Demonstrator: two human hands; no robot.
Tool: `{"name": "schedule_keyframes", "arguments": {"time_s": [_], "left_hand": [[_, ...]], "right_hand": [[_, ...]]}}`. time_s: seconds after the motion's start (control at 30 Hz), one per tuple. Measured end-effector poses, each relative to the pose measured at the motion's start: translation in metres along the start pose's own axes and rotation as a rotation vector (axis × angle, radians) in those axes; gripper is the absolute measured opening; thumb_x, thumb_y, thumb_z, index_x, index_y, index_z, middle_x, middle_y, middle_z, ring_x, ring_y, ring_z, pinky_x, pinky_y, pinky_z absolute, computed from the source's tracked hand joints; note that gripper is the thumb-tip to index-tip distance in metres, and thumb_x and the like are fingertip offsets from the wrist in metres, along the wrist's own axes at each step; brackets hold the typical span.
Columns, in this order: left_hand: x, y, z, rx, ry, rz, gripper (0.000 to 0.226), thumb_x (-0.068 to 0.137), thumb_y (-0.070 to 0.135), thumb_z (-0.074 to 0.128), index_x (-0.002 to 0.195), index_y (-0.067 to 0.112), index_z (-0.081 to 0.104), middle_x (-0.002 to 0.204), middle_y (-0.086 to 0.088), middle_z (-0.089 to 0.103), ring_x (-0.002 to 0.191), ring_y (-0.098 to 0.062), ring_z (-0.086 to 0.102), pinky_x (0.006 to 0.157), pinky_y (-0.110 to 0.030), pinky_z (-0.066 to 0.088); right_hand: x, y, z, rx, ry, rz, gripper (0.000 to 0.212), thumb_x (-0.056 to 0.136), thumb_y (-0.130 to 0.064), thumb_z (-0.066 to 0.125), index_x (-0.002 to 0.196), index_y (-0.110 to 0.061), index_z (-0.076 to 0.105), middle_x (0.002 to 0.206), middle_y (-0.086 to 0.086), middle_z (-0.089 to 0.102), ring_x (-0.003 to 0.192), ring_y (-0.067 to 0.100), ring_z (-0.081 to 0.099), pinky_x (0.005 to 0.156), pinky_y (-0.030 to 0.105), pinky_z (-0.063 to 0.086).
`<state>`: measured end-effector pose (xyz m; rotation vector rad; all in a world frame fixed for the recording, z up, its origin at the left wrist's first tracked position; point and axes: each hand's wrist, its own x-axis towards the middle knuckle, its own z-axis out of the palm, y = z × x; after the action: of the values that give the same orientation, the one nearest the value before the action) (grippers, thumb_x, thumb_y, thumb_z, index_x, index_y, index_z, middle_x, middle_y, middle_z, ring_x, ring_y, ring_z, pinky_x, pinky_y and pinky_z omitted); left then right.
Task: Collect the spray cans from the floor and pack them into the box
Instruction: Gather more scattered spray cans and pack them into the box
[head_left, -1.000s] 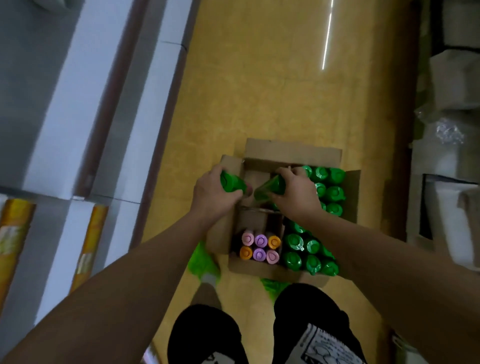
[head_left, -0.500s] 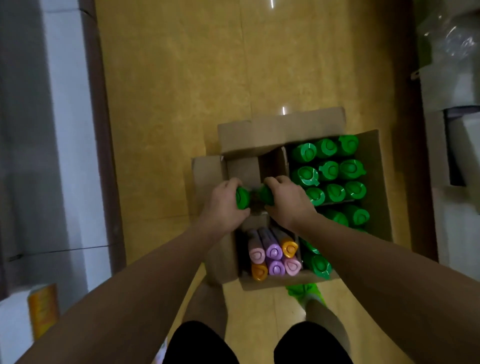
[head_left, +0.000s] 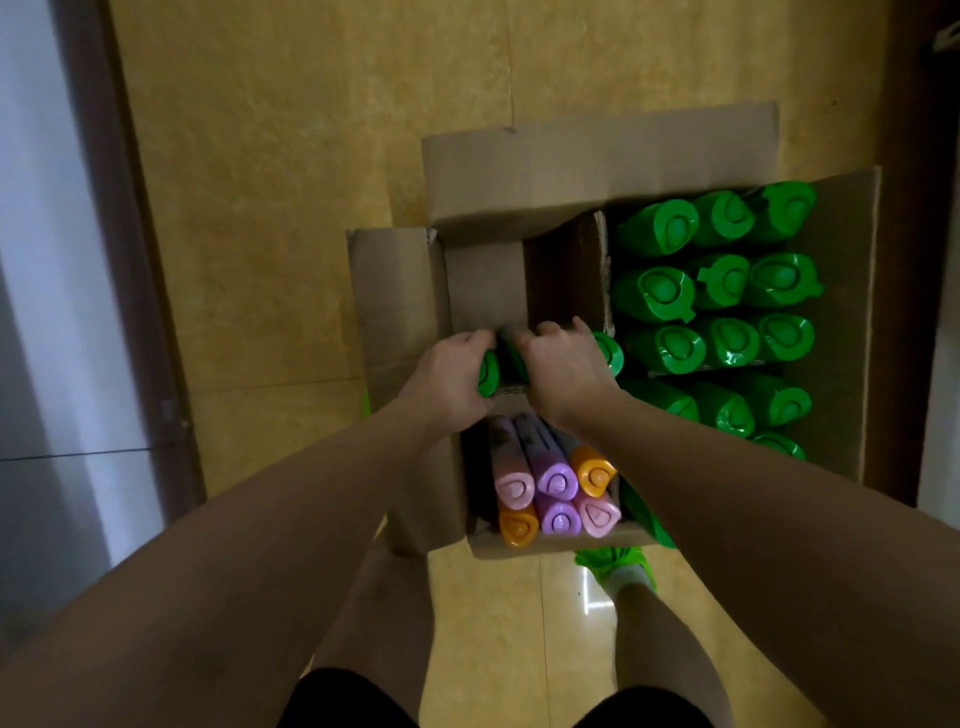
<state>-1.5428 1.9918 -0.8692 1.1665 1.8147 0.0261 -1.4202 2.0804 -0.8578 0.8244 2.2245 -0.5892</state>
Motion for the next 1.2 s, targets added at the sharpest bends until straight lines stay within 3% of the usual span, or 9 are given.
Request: {"name": "schedule_keyframes", "arguments": {"time_s": [0.2, 0.37, 0.63, 0.8, 0.97, 1.2], "left_hand": [[0.003, 0.002, 0.01, -0.022, 0.033, -0.007, 0.072, 0.073, 0.017, 0.083, 0.136, 0.017, 0.049, 0.134, -0.005, 0.054, 0.122, -0.026, 0.053, 0.099, -0.033, 0.043], [-0.006, 0.006, 0.007, -0.07, -0.01, -0.076, 0.096, 0.075, 0.021, 0.083, 0.154, 0.02, 0.029, 0.156, -0.003, 0.035, 0.14, -0.024, 0.037, 0.111, -0.033, 0.033], [-0.051, 0.013, 0.018, -0.19, 0.394, -0.18, 0.075, 0.083, 0.015, 0.067, 0.151, 0.019, 0.037, 0.157, -0.003, 0.035, 0.146, -0.021, 0.028, 0.12, -0.036, 0.024], [-0.099, 0.016, 0.045, -0.17, 0.507, -0.248, 0.076, 0.08, 0.017, 0.063, 0.151, 0.012, 0.036, 0.159, -0.015, 0.029, 0.147, -0.032, 0.023, 0.123, -0.042, 0.019], [-0.16, 0.007, 0.081, -0.286, 0.619, -0.408, 0.076, 0.084, 0.024, 0.06, 0.154, 0.016, 0.03, 0.163, -0.011, 0.02, 0.15, -0.029, 0.014, 0.124, -0.038, 0.013], [-0.267, -0.046, 0.158, -0.417, 0.734, -0.618, 0.078, 0.084, 0.027, 0.064, 0.154, 0.014, 0.032, 0.163, -0.011, 0.022, 0.151, -0.031, 0.013, 0.121, -0.043, 0.019]], "right_hand": [[-0.003, 0.0, 0.018, -0.058, 0.059, -0.013, 0.061, 0.083, -0.024, 0.064, 0.14, -0.016, 0.044, 0.124, 0.017, 0.054, 0.119, 0.037, 0.05, 0.118, 0.051, 0.021], [-0.012, 0.001, 0.021, -0.071, 0.054, -0.022, 0.085, 0.079, -0.037, 0.07, 0.15, -0.019, 0.028, 0.138, 0.019, 0.044, 0.131, 0.04, 0.036, 0.118, 0.056, 0.016], [-0.038, -0.008, 0.007, -0.078, 0.186, -0.067, 0.084, 0.079, -0.031, 0.071, 0.149, -0.018, 0.028, 0.147, 0.019, 0.036, 0.138, 0.039, 0.028, 0.117, 0.056, 0.02], [-0.063, -0.023, 0.005, -0.139, 0.301, -0.19, 0.071, 0.086, -0.027, 0.062, 0.149, -0.018, 0.03, 0.147, 0.017, 0.038, 0.136, 0.038, 0.032, 0.114, 0.054, 0.026], [-0.097, -0.059, 0.031, -0.264, 0.235, -0.299, 0.082, 0.083, -0.032, 0.066, 0.153, -0.019, 0.024, 0.154, 0.02, 0.028, 0.14, 0.041, 0.025, 0.114, 0.056, 0.024], [-0.139, -0.162, 0.09, -0.391, 0.164, -0.545, 0.067, 0.095, -0.032, 0.049, 0.154, -0.021, 0.02, 0.159, 0.02, 0.02, 0.144, 0.04, 0.019, 0.118, 0.052, 0.017]]}}
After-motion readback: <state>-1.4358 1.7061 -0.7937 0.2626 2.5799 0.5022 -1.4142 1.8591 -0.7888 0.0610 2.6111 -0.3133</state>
